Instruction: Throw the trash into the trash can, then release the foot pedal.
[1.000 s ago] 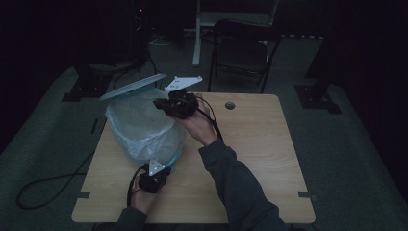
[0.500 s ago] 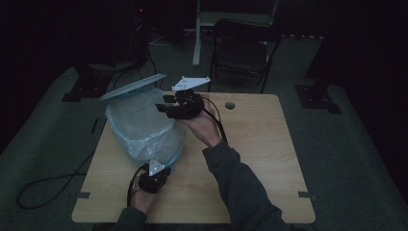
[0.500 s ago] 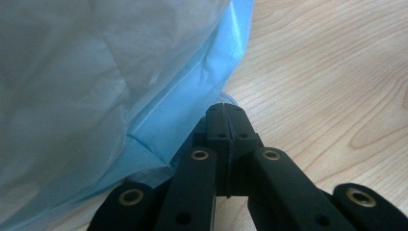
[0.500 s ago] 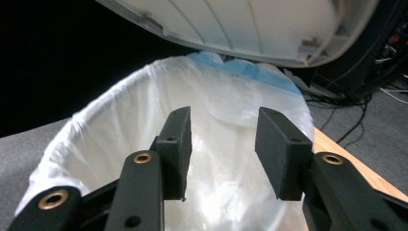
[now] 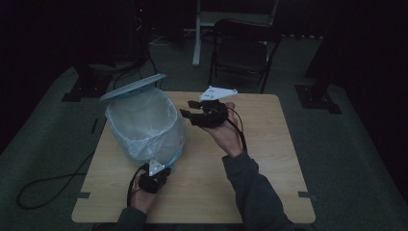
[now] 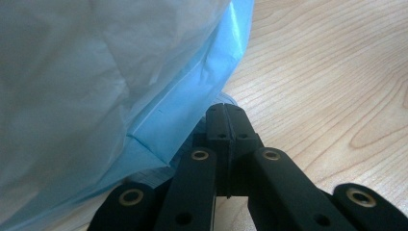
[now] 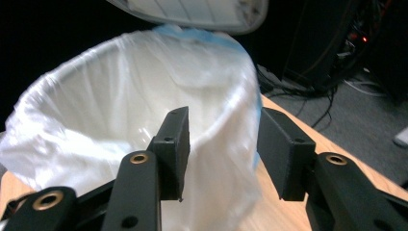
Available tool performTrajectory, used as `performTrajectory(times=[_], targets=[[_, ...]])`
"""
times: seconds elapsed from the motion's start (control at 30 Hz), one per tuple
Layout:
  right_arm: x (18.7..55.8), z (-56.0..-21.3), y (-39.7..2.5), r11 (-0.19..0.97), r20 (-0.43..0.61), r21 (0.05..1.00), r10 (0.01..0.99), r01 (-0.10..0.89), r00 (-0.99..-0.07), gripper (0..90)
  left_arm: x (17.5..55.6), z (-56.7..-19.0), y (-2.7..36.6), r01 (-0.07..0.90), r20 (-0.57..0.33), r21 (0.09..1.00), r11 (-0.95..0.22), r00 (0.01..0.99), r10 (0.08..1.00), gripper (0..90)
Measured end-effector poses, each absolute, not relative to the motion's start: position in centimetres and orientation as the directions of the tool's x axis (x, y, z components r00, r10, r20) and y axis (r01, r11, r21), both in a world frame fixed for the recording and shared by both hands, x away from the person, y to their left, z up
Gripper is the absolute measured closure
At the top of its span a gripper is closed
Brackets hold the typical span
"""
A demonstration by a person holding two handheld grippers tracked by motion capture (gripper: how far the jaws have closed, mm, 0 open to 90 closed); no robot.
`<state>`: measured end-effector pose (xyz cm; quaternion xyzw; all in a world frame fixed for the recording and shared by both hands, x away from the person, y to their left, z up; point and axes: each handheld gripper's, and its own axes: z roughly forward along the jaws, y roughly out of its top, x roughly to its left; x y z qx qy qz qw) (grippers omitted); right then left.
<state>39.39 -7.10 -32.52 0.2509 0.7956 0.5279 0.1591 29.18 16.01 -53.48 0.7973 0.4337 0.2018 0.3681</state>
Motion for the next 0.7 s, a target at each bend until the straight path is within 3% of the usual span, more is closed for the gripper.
performTrajectory(times=[0.7], targets=[[38.8, -37.6, -13.0, 0.291, 0.076, 0.892, 0.656, 0.346, -0.750, 51.5, 29.2, -53.4, 16.1, 0.546, 0.009, 0.756, -0.360, 0.542, 0.841, 90.0]])
